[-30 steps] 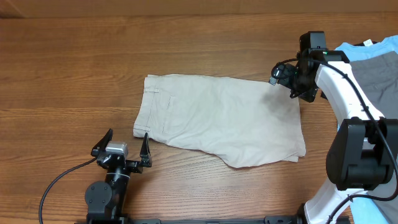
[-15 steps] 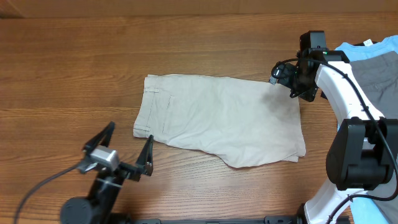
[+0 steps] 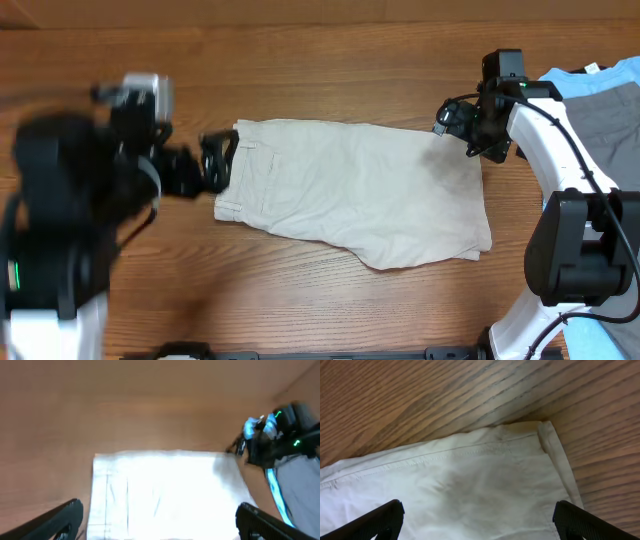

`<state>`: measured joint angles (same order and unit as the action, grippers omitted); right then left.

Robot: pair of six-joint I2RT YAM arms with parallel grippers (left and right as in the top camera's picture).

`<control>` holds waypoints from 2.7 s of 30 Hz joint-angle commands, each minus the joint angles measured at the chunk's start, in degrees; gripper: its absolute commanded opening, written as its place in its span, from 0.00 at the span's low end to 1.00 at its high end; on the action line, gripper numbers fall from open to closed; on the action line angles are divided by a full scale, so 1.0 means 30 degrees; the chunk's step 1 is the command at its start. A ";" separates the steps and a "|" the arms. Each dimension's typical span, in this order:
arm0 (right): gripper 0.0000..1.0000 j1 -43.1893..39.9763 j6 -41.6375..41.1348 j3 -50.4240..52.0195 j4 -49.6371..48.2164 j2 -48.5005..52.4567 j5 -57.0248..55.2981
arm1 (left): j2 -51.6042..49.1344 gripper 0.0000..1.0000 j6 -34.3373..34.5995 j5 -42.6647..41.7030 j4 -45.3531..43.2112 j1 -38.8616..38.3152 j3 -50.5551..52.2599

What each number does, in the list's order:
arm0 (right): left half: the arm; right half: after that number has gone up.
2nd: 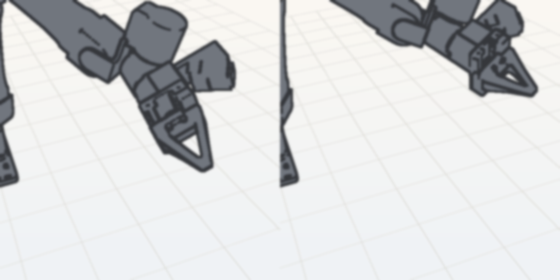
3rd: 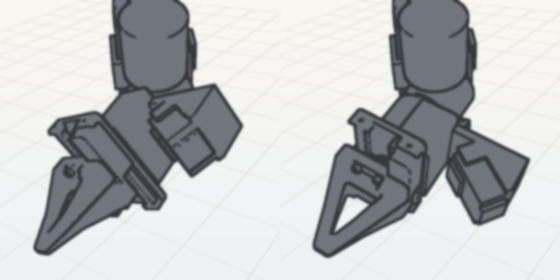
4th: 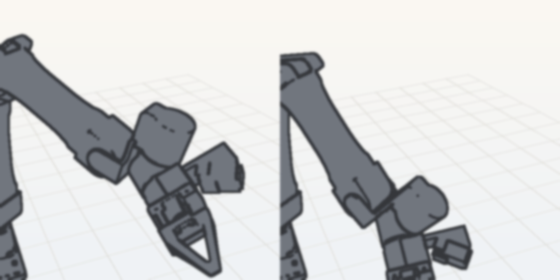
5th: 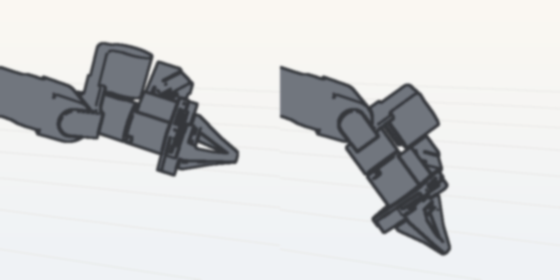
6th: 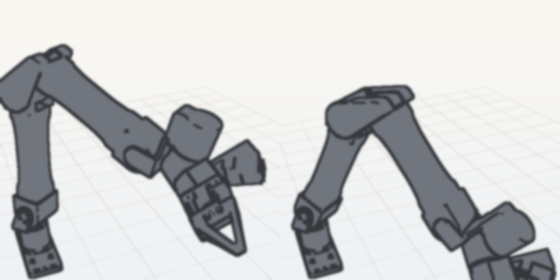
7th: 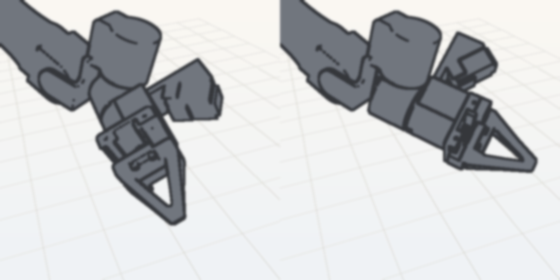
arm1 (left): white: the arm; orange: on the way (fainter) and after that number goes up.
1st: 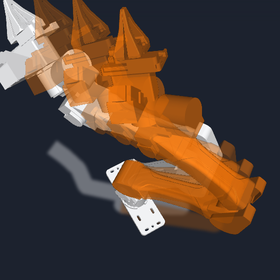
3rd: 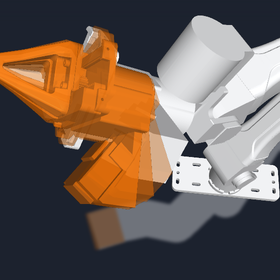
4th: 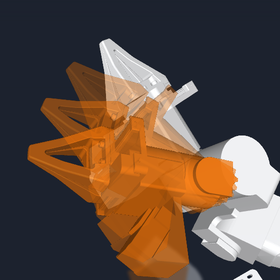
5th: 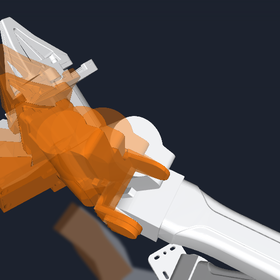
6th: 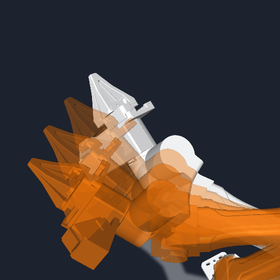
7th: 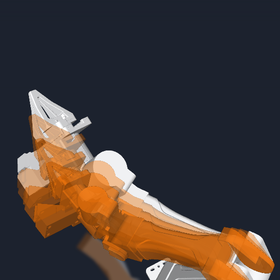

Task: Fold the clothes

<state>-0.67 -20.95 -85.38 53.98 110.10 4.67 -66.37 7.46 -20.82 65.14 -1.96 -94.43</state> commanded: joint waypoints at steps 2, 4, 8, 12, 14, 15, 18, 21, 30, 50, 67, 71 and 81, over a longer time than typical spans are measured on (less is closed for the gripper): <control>1.00 -0.0051 0.0058 -0.0277 -0.0051 -0.0481 0.0051 | -0.5836 1.00 -0.0335 -0.0168 0.2674 -0.0801 -0.5246; 1.00 -0.0051 0.0058 -0.0277 -0.0051 -0.0481 0.0051 | -0.7512 1.00 -0.0350 -0.0153 0.2841 -0.1122 -0.5625; 1.00 -0.0051 0.0058 -0.0277 -0.0051 -0.0481 0.0051 | -1.0265 1.00 -0.0342 -0.0153 0.2885 -0.1246 -0.5610; 1.00 -0.0051 0.0058 -0.0277 -0.0051 -0.0481 0.0051 | -1.2939 1.00 -0.0342 -0.0015 0.2965 -0.1231 -0.5610; 1.00 -0.0051 0.0058 -0.0277 -0.0051 -0.0481 0.0051 | -1.4316 0.96 -0.0342 -0.0015 0.3024 -0.1239 -0.5610; 1.00 -0.0051 0.0058 -0.0277 -0.0051 -0.0481 0.0051 | -1.4892 0.75 -0.0328 -0.0073 0.3096 -0.1260 -0.5610; 1.00 -0.0051 0.0058 -0.0277 -0.0051 -0.0481 0.0051 | -1.6757 0.14 -0.0255 -0.0437 0.3585 -0.1450 -0.5603; 1.00 -0.0051 0.0058 -0.0277 -0.0051 -0.0481 0.0051 | -1.8761 0.04 -0.0204 -0.0401 0.3993 -0.1800 -0.5566; 1.00 -0.0051 0.0058 -0.0277 -0.0051 -0.0481 0.0051 | -2.2746 0.04 0.0590 0.0729 0.3657 -0.2361 -0.5566; 1.00 -0.0051 0.0058 -0.0277 -0.0051 -0.0481 0.0051 | -2.3168 0.04 0.3337 0.4153 -0.0444 -0.2375 -0.3825; 1.00 -0.0051 0.0058 -0.0277 -0.0051 -0.0481 0.0051 | -2.0531 0.04 0.3519 0.4058 -0.1304 -0.2324 -0.3402; 1.00 -0.0051 0.0058 -0.0277 -0.0051 -0.0481 0.0051 | -1.8112 0.04 0.3497 0.3694 -0.1129 -0.2506 -0.3512; 1.00 -0.0051 -0.0073 -0.0277 0.3847 -0.0481 0.4095 | -1.3857 0.04 0.3257 0.3432 0.1610 -0.3016 -0.3504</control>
<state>-0.67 -20.99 -85.47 61.87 110.10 10.39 -108.99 17.65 -10.48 68.01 -10.55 -104.92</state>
